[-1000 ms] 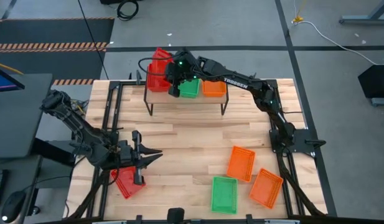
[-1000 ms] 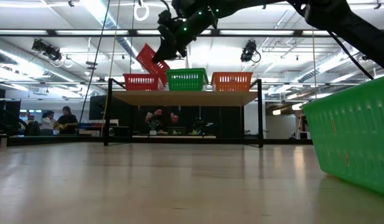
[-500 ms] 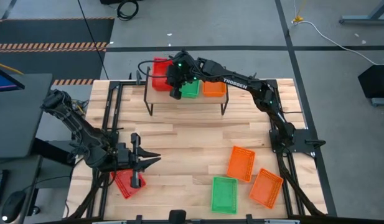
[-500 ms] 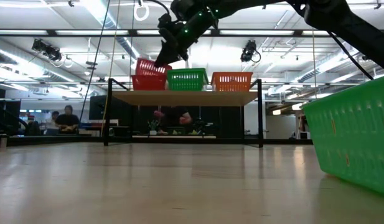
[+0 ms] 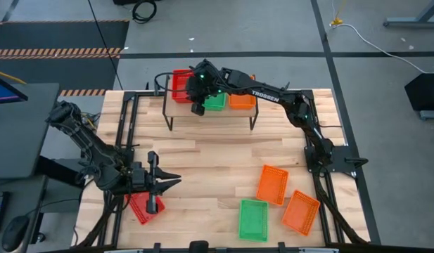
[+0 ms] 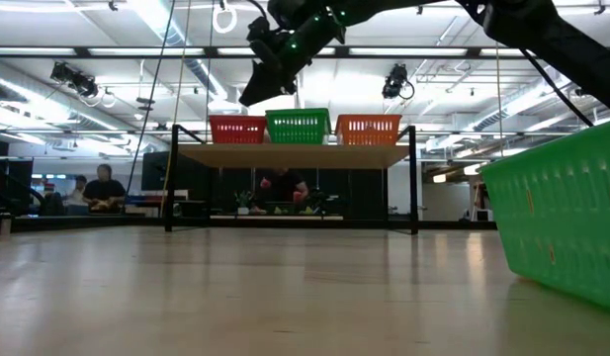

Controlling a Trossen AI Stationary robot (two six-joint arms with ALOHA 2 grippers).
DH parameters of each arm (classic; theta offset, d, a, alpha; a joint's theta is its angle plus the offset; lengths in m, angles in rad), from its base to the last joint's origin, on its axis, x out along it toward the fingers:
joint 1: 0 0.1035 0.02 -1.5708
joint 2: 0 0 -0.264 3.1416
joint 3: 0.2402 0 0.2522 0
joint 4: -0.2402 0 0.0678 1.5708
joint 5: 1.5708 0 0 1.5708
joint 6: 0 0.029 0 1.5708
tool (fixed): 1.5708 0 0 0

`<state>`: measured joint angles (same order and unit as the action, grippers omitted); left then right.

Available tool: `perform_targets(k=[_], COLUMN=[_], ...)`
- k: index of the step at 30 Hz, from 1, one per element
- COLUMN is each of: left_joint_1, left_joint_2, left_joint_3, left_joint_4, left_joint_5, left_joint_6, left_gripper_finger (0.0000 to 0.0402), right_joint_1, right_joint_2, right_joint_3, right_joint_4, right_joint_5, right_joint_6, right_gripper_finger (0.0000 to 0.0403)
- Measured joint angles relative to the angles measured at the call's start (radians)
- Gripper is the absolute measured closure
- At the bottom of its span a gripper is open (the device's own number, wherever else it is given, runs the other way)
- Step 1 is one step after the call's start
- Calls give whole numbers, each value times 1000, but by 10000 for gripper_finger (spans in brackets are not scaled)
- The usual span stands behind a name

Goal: Stack baskets on shelf by color
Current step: Adjust the stacked red baskets on the shelf

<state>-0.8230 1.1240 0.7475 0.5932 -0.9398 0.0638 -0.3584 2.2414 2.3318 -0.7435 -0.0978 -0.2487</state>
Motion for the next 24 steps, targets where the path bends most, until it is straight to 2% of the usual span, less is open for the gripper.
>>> perform_targets(k=[10, 16, 24], left_joint_1=[-2, -2, -2], left_joint_2=[0, 1, 1], left_joint_3=[0, 0, 0], left_joint_4=[-3, -10, -15], left_joint_5=[0, 0, 0], left_joint_6=[0, 0, 0], left_gripper_finger=[351, 349, 351], right_joint_1=[0, 2, 15], right_joint_2=[-1, -1, -1], right_joint_3=[-37, -97, -109], right_joint_4=[-59, 7, 26], right_joint_5=[-8, -8, -8], right_joint_6=[-70, -110, -122], right_gripper_finger=[295, 295, 295])
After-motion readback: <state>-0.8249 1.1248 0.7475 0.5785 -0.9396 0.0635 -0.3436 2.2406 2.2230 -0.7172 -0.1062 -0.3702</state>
